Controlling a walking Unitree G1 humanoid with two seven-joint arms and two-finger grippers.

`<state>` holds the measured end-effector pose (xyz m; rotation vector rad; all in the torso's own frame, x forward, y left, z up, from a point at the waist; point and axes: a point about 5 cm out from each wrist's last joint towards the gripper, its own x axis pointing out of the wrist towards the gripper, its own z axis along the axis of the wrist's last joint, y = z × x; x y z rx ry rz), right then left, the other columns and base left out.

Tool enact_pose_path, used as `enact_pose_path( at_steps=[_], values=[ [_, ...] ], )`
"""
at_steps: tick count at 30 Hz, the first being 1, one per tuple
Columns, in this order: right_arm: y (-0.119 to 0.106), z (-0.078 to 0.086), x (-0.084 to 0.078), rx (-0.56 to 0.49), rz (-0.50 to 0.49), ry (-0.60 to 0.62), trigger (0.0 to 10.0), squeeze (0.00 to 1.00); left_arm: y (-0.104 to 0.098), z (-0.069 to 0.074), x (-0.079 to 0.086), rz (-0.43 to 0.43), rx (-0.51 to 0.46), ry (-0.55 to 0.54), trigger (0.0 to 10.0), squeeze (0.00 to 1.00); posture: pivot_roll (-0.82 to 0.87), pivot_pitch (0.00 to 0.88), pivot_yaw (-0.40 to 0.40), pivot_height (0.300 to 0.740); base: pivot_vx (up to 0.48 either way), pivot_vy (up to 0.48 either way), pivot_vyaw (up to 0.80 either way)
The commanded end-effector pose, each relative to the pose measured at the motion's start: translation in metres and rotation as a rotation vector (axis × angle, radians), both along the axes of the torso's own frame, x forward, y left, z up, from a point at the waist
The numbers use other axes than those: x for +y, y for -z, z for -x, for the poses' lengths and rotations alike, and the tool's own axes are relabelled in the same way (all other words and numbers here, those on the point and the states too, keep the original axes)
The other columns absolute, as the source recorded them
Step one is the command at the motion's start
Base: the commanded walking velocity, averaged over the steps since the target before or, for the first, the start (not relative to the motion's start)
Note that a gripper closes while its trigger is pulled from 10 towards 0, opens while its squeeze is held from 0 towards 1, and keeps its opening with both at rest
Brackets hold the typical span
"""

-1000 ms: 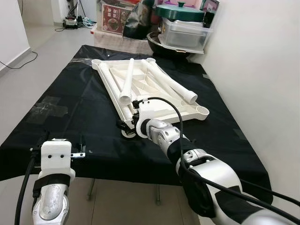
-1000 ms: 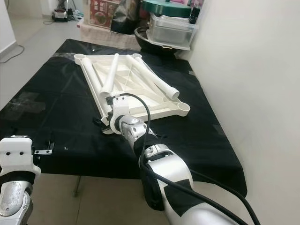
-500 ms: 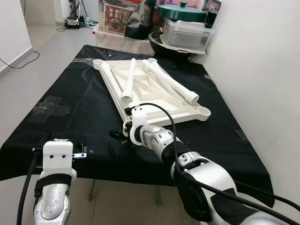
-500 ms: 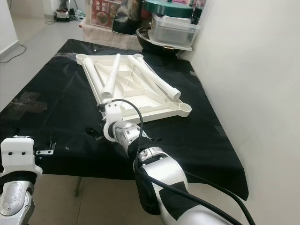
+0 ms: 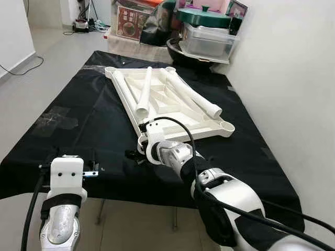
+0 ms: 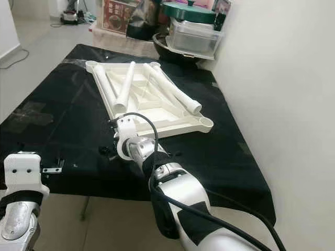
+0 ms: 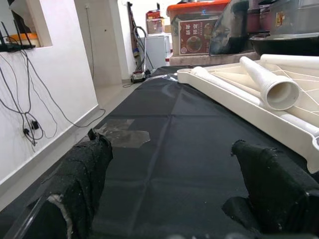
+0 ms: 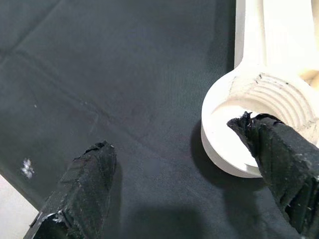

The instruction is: Building children table

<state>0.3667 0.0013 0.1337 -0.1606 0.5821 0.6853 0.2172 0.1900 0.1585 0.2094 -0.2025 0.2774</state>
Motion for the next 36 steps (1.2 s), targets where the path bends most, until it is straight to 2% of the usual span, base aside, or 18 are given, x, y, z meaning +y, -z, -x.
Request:
enact_pose_path(
  at_steps=[1,4,5,7,8,9,10,12,15,17,19,22,23,25,30,36],
  values=[
    [0.013,0.005,-0.007,0.055,0.077,-0.032,10.0,0.0,0.002,-0.002,-0.004,0.002,0.004,0.008,10.0,0.0,0.25,0.0,-0.227,0.74,0.0,0.0,0.0],
    [0.007,0.011,0.009,-0.038,0.27,-0.308,10.0,0.0,0.003,-0.004,-0.006,0.0,0.004,0.016,10.0,0.0,0.25,0.0,-0.248,0.74,0.0,0.0,0.0],
    [0.007,0.011,0.009,-0.038,0.27,-0.308,10.0,0.0,0.003,-0.004,-0.006,0.0,0.004,0.016,10.0,0.0,0.25,0.0,-0.248,0.74,0.0,0.0,0.0],
    [0.005,0.017,0.022,-0.069,0.321,-0.438,10.0,0.0,0.003,-0.004,-0.007,0.003,0.002,0.013,10.0,0.0,0.25,0.0,-0.255,0.74,0.0,0.0,0.0],
    [0.005,0.017,0.022,-0.069,0.321,-0.438,10.0,0.0,0.003,-0.004,-0.007,0.003,0.002,0.013,10.0,0.0,0.25,0.0,-0.255,0.74,0.0,0.0,0.0],
    [0.007,0.03,0.043,-0.055,0.299,-0.543,10.0,0.0,0.003,-0.003,-0.008,0.008,0.001,0.008,10.0,0.0,0.26,0.0,-0.266,0.74,0.0,0.0,0.0],
    [0.008,0.035,0.049,-0.045,0.284,-0.572,10.0,0.0,0.004,-0.003,-0.009,0.009,0.001,0.007,10.0,0.0,0.26,0.0,-0.266,0.74,0.0,0.0,0.0],
    [0.009,0.037,0.052,-0.038,0.276,-0.584,10.0,0.0,0.004,-0.003,-0.009,0.01,0.001,0.006,10.0,0.0,0.26,0.0,-0.266,0.74,0.0,0.0,0.0],
    [0.02,0.057,0.07,0.013,0.258,-0.687,10.0,0.0,0.003,-0.002,-0.009,0.01,-0.001,0.005,10.0,0.0,0.26,0.0,-0.271,0.74,0.0,0.0,0.0],
    [0.02,0.057,0.07,0.013,0.258,-0.687,10.0,0.0,0.003,-0.002,-0.009,0.01,-0.001,0.005,10.0,0.0,0.26,0.0,-0.271,0.74,0.0,0.0,0.0],
    [0.021,0.071,0.083,0.062,0.221,-0.77,10.0,0.0,0.003,-0.002,-0.009,0.011,0.0,0.008,10.0,0.0,0.27,0.0,-0.274,0.74,0.0,0.0,0.0],
    [0.018,0.076,0.089,0.086,0.196,-0.805,10.0,0.0,0.003,-0.002,-0.01,0.011,0.0,0.009,10.0,0.0,0.26,0.0,-0.27,0.74,0.0,0.0,0.0],
    [0.013,0.081,0.096,0.109,0.162,-0.848,10.0,0.0,0.003,-0.003,-0.01,0.011,0.0,0.011,10.0,0.0,0.26,0.0,-0.268,0.74,0.0,0.0,0.0],
    [0.013,0.081,0.096,0.109,0.162,-0.848,10.0,0.0,0.003,-0.003,-0.01,0.011,0.0,0.011,10.0,0.0,0.26,0.0,-0.268,0.74,0.0,0.0,0.0],
    [-0.01,0.095,0.116,0.176,0.049,-0.972,10.0,0.0,0.004,-0.004,-0.01,0.01,0.005,0.015,10.0,0.0,0.25,0.0,-0.257,0.74,0.0,0.0,0.0],
    [-0.02,0.104,0.126,0.198,-0.009,-1.01,10.0,0.0,0.004,-0.005,-0.01,0.007,0.007,0.018,10.0,0.0,0.25,0.0,-0.251,0.74,0.0,0.0,0.0]
  ],
)
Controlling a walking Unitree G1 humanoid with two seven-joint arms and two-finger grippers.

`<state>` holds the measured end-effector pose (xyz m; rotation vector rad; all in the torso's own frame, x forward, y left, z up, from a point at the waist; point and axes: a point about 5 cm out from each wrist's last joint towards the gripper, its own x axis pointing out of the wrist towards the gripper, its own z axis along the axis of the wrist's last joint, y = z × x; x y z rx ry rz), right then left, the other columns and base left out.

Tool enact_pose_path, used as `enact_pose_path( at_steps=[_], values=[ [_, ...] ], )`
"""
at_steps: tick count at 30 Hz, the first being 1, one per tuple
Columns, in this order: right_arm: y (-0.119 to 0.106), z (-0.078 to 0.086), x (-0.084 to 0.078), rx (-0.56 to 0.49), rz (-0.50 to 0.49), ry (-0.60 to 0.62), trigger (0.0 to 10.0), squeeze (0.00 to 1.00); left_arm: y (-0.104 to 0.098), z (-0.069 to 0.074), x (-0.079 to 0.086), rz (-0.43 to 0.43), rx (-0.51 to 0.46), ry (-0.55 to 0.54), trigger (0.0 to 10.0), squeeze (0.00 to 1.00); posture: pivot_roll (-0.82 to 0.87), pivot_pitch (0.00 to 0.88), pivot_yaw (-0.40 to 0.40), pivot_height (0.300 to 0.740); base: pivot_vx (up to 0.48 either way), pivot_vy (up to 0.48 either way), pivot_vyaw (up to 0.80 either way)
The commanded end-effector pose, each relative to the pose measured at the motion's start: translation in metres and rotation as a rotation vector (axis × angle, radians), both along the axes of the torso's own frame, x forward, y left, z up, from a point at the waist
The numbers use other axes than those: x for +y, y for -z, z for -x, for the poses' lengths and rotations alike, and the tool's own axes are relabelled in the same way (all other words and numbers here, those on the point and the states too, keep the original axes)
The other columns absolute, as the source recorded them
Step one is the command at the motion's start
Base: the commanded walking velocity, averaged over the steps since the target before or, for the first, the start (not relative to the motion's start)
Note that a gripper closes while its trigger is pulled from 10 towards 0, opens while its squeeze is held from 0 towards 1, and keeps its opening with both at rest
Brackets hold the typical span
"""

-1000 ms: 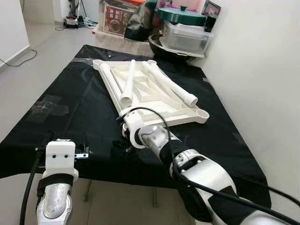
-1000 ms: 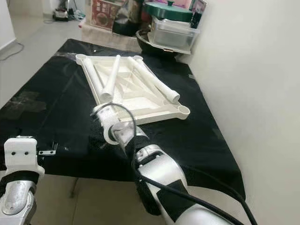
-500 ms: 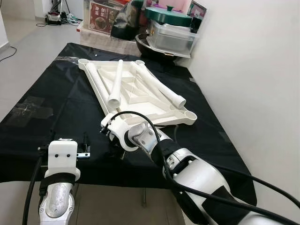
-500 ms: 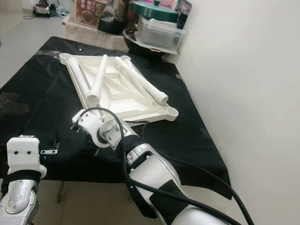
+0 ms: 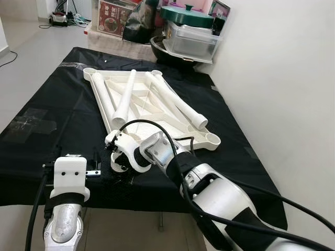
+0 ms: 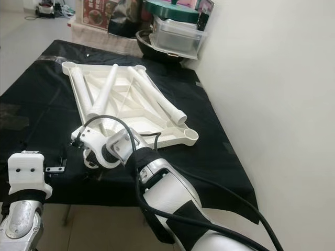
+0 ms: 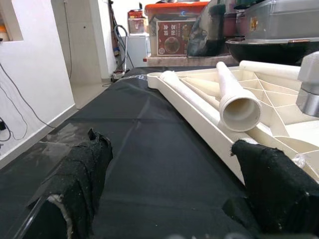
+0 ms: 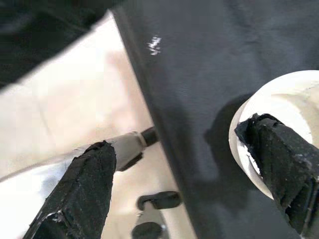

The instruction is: Building children table

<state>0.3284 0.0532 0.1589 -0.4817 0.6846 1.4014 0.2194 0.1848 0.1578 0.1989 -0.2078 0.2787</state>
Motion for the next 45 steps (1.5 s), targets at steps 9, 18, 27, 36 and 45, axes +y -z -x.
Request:
enact_pose_path(
  at_steps=[9,18,27,36,45],
  values=[
    [-0.006,0.081,0.095,0.185,-0.223,-0.192,10.0,0.0,0.003,-0.003,-0.004,-0.007,0.014,0.017,10.0,0.0,0.25,0.0,-0.253,0.74,0.0,0.0,0.0],
    [-0.009,0.085,0.095,0.233,-0.247,-0.156,10.0,0.0,0.002,-0.004,-0.002,0.0,0.005,0.018,10.0,0.0,0.24,0.0,-0.239,0.74,0.0,0.0,0.0],
    [-0.018,0.04,0.062,0.168,-0.304,0.045,10.0,0.0,-0.007,0.004,0.008,0.053,-0.073,-0.049,10.0,0.0,0.24,0.0,-0.235,0.74,0.0,0.0,0.0],
    [-0.031,-0.022,0.001,-0.366,-0.28,0.155,10.0,0.0,-0.011,0.004,0.011,0.049,-0.098,-0.064,10.0,0.0,0.25,0.0,-0.231,0.74,0.0,0.0,0.0],
    [-0.016,-0.059,-0.086,-0.587,0.023,0.244,10.0,0.0,-0.008,0.003,0.009,0.033,-0.088,-0.042,10.0,0.0,0.27,0.0,-0.225,0.74,0.0,0.0,0.0]
  ],
)
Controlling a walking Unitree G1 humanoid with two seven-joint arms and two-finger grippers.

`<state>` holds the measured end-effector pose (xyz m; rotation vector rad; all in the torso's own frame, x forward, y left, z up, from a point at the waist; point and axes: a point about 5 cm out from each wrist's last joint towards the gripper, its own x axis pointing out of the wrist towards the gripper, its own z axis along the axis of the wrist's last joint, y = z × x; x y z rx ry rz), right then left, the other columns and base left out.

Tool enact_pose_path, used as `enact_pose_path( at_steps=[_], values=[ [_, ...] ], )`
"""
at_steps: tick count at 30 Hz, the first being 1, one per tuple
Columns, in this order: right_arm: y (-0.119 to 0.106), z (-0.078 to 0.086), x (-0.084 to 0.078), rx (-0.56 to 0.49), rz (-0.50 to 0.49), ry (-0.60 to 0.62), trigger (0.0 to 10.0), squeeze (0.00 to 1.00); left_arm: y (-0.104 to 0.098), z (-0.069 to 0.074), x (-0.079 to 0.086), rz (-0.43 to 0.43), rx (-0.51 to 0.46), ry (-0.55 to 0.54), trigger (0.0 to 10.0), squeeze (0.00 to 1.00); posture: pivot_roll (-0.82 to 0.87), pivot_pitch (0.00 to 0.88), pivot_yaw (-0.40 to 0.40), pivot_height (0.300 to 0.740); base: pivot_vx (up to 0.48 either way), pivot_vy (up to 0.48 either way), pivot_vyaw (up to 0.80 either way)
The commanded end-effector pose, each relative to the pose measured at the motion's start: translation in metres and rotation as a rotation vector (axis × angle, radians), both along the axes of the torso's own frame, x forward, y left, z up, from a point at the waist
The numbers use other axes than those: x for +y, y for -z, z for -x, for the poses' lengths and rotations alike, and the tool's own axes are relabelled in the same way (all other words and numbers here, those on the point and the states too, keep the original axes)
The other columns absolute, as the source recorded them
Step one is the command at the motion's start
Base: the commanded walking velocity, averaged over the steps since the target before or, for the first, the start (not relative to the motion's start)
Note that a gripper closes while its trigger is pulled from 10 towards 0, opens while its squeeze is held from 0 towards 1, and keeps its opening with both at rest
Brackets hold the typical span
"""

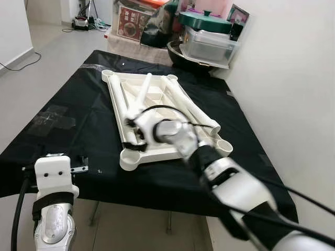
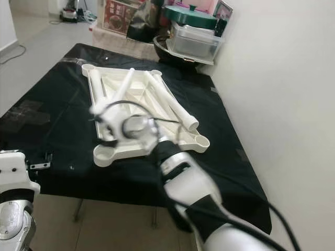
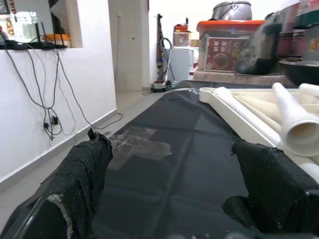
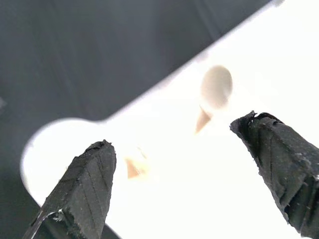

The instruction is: Building children table

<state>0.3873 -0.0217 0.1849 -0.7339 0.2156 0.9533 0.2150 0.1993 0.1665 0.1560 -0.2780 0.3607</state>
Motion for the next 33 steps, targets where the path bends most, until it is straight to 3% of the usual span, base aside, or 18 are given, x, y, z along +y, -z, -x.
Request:
enact_pose_path(
  at_steps=[1,2,3,6,8,10,14,21,33],
  values=[
    [0.01,0.0,-0.011,0.03,0.045,0.009,10.0,0.0,0.0,-0.001,-0.005,-0.008,-0.005,0.028,10.0,0.0,0.27,0.0,-0.225,0.74,0.0,0.0,0.0],
    [0.01,0.0,-0.011,0.03,0.045,0.009,10.0,0.0,0.0,-0.001,-0.005,-0.008,-0.005,0.028,10.0,0.0,0.27,0.0,-0.225,0.74,0.0,0.0,0.0],
    [0.015,-0.002,-0.024,0.052,0.089,0.029,10.0,0.0,0.0,-0.001,-0.006,-0.009,-0.004,0.03,10.0,0.0,0.27,0.0,-0.227,0.74,0.0,0.0,0.0],
    [0.019,-0.003,-0.036,0.068,0.133,0.049,10.0,0.0,0.001,-0.002,-0.006,-0.009,-0.003,0.031,10.0,0.0,0.27,0.0,-0.226,0.74,0.0,0.0,0.0],
    [0.026,-0.004,-0.058,0.1,0.202,0.072,10.0,0.0,0.001,-0.001,-0.006,-0.009,-0.001,0.036,10.0,0.0,0.27,0.0,-0.228,0.74,0.0,0.0,0.0],
    [0.026,-0.004,-0.058,0.1,0.202,0.072,10.0,0.0,0.001,-0.001,-0.006,-0.009,-0.001,0.036,10.0,0.0,0.27,0.0,-0.228,0.74,0.0,0.0,0.0],
    [0.039,-0.002,-0.082,0.102,0.326,0.076,10.0,0.0,0.001,-0.003,-0.007,-0.01,0.0,0.044,10.0,0.0,0.27,0.0,-0.226,0.74,0.0,0.0,0.0],
    [0.05,0.001,-0.094,0.094,0.461,0.061,10.0,0.0,0.001,-0.003,-0.007,-0.012,0.0,0.048,10.0,0.0,0.28,0.0,-0.237,0.74,0.0,0.0,0.0],
    [0.057,0.004,-0.1,0.14,0.52,0.043,10.0,0.0,0.003,-0.001,-0.009,-0.007,0.005,0.042,10.0,0.0,0.28,0.0,-0.25,0.74,0.0,0.0,0.0]
  ],
)
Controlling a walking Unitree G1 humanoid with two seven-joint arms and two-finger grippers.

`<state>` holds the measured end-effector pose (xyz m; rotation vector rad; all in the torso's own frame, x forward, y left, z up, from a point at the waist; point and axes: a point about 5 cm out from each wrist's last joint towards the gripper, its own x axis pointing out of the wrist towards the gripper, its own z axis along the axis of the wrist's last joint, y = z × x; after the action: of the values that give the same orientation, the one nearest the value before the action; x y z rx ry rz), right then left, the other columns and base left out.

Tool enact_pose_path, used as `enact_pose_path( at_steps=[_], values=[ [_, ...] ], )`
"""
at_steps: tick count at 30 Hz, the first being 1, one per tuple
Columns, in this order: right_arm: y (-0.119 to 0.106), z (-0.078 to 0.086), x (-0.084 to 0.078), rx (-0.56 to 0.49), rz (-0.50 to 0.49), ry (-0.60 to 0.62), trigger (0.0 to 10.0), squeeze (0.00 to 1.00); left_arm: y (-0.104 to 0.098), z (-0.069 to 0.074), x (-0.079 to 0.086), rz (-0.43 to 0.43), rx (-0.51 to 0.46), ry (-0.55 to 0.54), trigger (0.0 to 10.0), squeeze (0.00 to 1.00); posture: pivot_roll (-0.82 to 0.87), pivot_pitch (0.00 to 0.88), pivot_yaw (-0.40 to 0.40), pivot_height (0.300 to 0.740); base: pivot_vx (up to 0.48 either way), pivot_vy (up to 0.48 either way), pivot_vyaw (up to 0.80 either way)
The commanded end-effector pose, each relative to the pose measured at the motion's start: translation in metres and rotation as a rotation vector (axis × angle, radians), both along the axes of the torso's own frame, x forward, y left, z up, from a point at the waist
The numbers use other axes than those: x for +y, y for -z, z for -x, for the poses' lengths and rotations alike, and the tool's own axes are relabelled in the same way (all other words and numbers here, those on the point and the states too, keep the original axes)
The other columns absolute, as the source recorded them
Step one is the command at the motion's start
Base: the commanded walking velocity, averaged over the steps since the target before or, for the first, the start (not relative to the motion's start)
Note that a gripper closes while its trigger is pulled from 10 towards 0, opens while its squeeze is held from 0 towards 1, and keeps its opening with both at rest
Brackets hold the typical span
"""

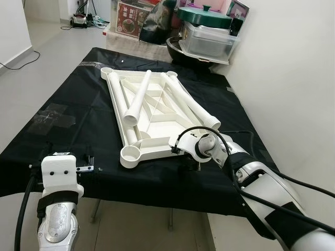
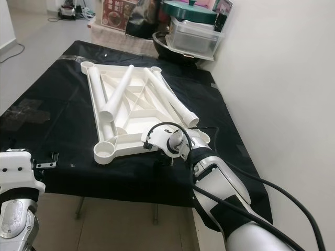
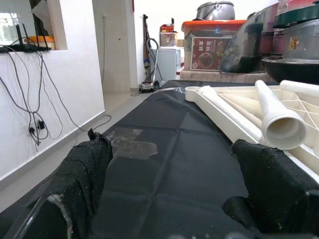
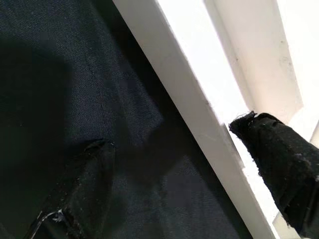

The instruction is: Building children table

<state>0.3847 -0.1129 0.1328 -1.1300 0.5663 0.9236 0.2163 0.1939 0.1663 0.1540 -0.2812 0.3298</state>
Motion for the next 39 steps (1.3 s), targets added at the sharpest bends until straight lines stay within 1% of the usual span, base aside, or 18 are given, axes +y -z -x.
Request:
enact_pose_path(
  at_steps=[1,3,4,5,6,12,15,19,24,28,31,32,33,35,36,37,38,39],
  values=[
    [0.008,0.003,-0.008,0.045,0.032,0.017,10.0,0.0,0.003,0.0,-0.004,-0.005,0.007,0.013,10.0,0.0,0.28,0.0,-0.249,0.74,0.0,0.0,0.0],
    [0.008,0.003,-0.008,0.045,0.032,0.017,10.0,0.0,0.003,0.0,-0.004,-0.005,0.007,0.013,10.0,0.0,0.28,0.0,-0.249,0.74,0.0,0.0,0.0],
    [0.015,0.009,-0.003,0.119,0.049,-0.022,0.0,0.0,0.003,-0.001,-0.004,-0.007,0.008,0.018,10.0,0.0,0.28,0.0,-0.25,0.74,0.0,0.0,0.0],
    [0.015,0.009,-0.003,0.119,0.049,-0.022,0.0,0.0,0.003,-0.001,-0.004,-0.007,0.008,0.018,10.0,0.0,0.28,0.0,-0.25,0.74,0.0,0.0,0.0],
    [0.02,0.014,0.002,0.179,0.065,-0.064,0.0,0.0,0.003,-0.001,-0.004,-0.009,0.01,0.02,10.0,0.0,0.28,0.0,-0.25,0.74,0.0,0.0,0.0],
    [0.023,0.018,0.004,0.222,0.084,-0.098,0.0,0.0,0.003,-0.001,-0.004,-0.009,0.01,0.019,10.0,0.0,0.29,0.0,-0.259,0.74,0.0,0.0,0.0],
    [0.026,0.023,0.009,0.282,0.107,-0.159,0.0,0.0,0.003,0.0,-0.005,-0.008,0.013,0.017,10.0,0.0,0.29,0.0,-0.263,0.74,0.0,0.0,0.0],
    [0.03,0.031,0.019,0.37,0.088,-0.239,0.0,0.0,0.004,0.0,-0.006,-0.005,0.018,0.018,10.0,0.0,0.28,0.0,-0.261,0.74,0.0,0.0,0.0],
    [0.032,0.036,0.023,0.447,0.055,-0.272,0.0,0.0,0.005,-0.001,-0.006,-0.003,0.019,0.021,10.0,0.0,0.27,0.0,-0.261,0.74,0.0,0.0,0.0],
    [0.033,0.038,0.023,0.469,0.046,-0.275,0.0,0.0,0.005,-0.001,-0.006,-0.002,0.019,0.021,10.0,0.0,0.27,0.0,-0.261,0.74,0.0,0.0,0.0],
    [0.037,0.044,0.033,0.537,-0.032,-0.272,0.0,0.0,0.005,-0.002,-0.007,-0.001,0.018,0.02,10.0,0.0,0.27,0.0,-0.263,0.74,0.0,0.0,0.0],
    [0.037,0.044,0.033,0.537,-0.032,-0.272,0.0,0.0,0.005,-0.002,-0.007,-0.001,0.018,0.02,10.0,0.0,0.27,0.0,-0.263,0.74,0.0,0.0,0.0],
    [0.04,0.046,0.041,0.554,-0.088,-0.242,0.0,0.0,0.005,-0.002,-0.006,0.0,0.018,0.019,10.0,0.0,0.27,0.0,-0.263,0.74,0.0,0.0,0.0],
    [0.04,0.046,0.041,0.554,-0.088,-0.242,0.0,0.0,0.005,-0.002,-0.006,0.0,0.018,0.019,10.0,0.0,0.27,0.0,-0.263,0.74,0.0,0.0,0.0],
    [0.041,0.047,0.047,0.563,-0.123,-0.219,0.0,0.0,0.005,-0.002,-0.006,0.0,0.017,0.018,10.0,0.0,0.26,0.0,-0.263,0.74,0.0,0.0,0.0],
    [0.041,0.047,0.047,0.563,-0.123,-0.219,0.0,0.0,0.005,-0.002,-0.006,0.0,0.017,0.018,10.0,0.0,0.26,0.0,-0.263,0.74,0.0,0.0,0.0],
    [0.041,0.046,0.064,0.532,-0.25,-0.112,0.0,0.0,0.005,-0.002,-0.006,0.001,0.017,0.015,10.0,0.0,0.26,0.0,-0.261,0.74,0.0,0.0,0.0],
    [0.041,0.046,0.064,0.532,-0.25,-0.112,0.0,0.0,0.005,-0.002,-0.006,0.001,0.017,0.015,10.0,0.0,0.26,0.0,-0.261,0.74,0.0,0.0,0.0]
  ],
)
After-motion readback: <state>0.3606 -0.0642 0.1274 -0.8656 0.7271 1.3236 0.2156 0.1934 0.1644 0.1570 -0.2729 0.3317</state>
